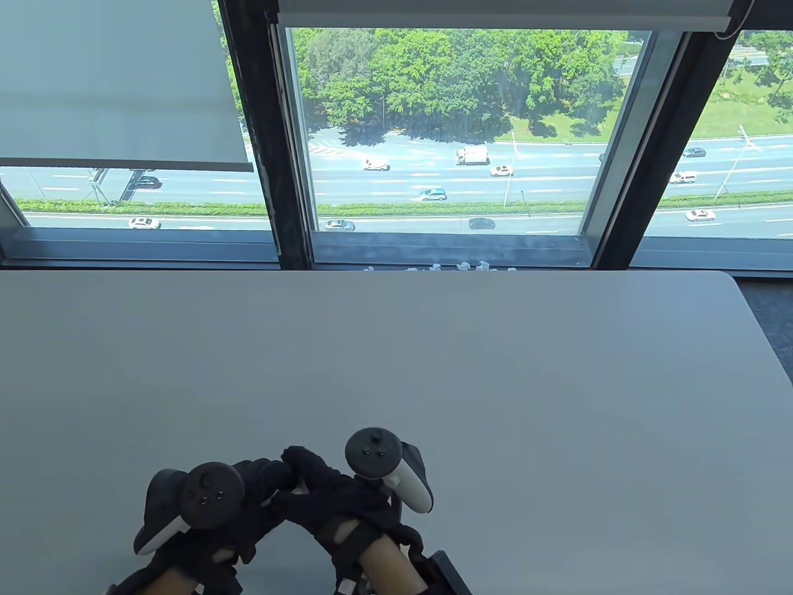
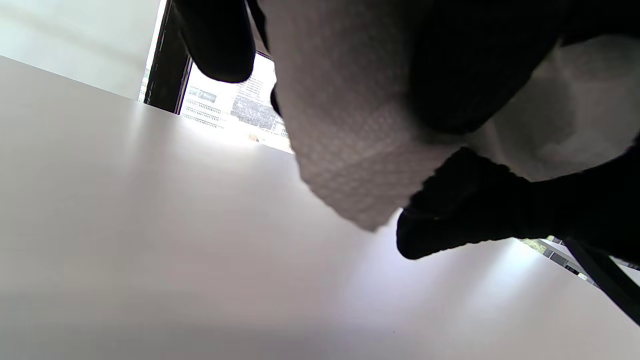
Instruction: Squeeze kitchen paper into compact ball
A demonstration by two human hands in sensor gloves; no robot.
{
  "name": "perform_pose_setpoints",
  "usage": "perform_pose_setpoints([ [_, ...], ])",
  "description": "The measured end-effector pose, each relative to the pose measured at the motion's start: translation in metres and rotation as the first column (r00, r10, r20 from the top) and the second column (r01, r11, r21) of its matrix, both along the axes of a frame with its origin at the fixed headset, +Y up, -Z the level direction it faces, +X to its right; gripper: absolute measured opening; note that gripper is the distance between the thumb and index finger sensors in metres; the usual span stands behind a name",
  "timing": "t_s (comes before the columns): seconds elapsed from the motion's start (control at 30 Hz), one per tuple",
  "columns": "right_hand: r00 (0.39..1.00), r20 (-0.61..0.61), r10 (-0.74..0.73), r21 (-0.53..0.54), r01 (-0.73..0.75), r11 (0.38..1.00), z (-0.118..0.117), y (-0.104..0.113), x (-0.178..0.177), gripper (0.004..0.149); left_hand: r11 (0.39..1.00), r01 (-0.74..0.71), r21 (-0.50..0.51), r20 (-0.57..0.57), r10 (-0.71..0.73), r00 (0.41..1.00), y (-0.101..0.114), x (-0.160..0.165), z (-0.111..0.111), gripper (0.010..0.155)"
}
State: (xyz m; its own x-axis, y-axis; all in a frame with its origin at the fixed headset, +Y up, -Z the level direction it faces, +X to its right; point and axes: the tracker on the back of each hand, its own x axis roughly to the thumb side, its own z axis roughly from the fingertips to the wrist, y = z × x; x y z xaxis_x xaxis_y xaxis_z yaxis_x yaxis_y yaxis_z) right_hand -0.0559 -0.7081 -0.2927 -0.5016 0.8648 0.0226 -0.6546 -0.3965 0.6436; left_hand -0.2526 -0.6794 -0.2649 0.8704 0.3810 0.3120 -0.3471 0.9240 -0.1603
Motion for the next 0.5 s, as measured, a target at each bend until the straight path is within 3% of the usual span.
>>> perform_pose_setpoints([
  [0.1,0.998,0.064,-0.008,-0.013,0.009,1.000,-0.003,-0.001,0.007,0.066,0.999,-0.003,-0.045,0.054,0.005,0.999,-0.005,0.004,0.001,0.076],
  [0.17,0.986,0.106,-0.125,-0.089,0.135,0.987,-0.008,-0.004,0.016,0.060,0.998,0.010,-0.065,0.097,-0.004,0.995,-0.008,0.008,0.002,0.101],
  [0.23,0.965,0.092,-0.247,-0.161,0.259,0.952,-0.010,-0.007,0.018,0.060,0.998,0.024,-0.050,0.109,-0.019,0.994,-0.008,0.011,0.004,0.109],
  [0.33,0.960,0.063,-0.275,-0.174,0.281,0.944,-0.009,-0.008,0.015,0.061,1.000,0.026,-0.014,0.087,-0.025,0.996,-0.005,0.012,0.006,0.103],
  [0.5,0.949,-0.035,-0.313,-0.244,0.296,0.923,-0.007,-0.013,0.007,0.068,0.999,0.004,0.042,0.010,-0.004,1.000,0.003,0.004,0.006,0.068],
])
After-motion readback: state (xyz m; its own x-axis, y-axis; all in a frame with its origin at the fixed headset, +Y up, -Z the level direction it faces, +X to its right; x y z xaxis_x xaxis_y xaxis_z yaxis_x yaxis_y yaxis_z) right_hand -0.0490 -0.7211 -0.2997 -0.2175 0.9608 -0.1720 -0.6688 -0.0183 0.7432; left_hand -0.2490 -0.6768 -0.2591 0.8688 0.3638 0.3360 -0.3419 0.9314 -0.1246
